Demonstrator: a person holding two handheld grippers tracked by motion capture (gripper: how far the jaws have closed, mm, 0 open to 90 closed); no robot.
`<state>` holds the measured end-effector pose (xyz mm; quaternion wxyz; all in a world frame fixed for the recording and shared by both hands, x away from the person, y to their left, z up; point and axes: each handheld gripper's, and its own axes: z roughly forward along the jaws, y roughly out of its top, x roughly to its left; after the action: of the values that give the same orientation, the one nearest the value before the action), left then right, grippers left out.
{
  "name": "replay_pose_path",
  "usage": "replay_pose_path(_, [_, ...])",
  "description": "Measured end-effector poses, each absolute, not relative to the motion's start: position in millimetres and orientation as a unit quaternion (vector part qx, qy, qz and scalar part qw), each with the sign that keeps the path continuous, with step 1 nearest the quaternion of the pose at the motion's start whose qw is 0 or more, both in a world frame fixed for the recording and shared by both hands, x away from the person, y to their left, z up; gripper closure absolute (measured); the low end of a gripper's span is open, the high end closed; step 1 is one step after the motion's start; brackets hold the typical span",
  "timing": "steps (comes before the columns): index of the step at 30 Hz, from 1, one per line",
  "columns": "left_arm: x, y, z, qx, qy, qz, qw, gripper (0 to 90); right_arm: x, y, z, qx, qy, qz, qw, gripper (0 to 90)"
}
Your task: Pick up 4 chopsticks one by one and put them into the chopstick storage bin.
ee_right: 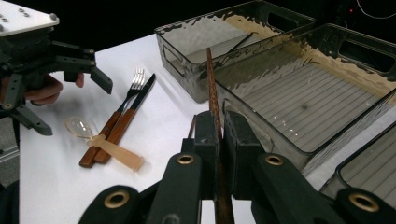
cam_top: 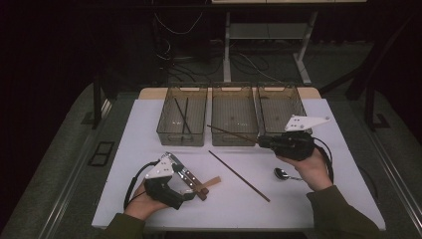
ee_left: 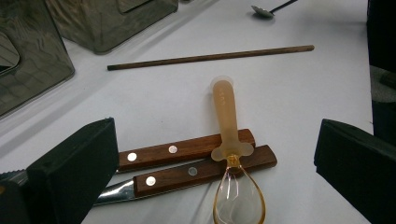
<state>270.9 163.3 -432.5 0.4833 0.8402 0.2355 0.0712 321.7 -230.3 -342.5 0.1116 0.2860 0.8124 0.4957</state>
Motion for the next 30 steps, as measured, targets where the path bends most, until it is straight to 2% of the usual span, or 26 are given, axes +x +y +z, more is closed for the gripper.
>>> replay_pose_path(30, [271.5, 164.1, -432.2, 0.84, 0.235, 0.071, 0.485, 0.0, 366.8, -193.5, -322.6, 0.299, 0.797, 0.51, 0.125, 84.3])
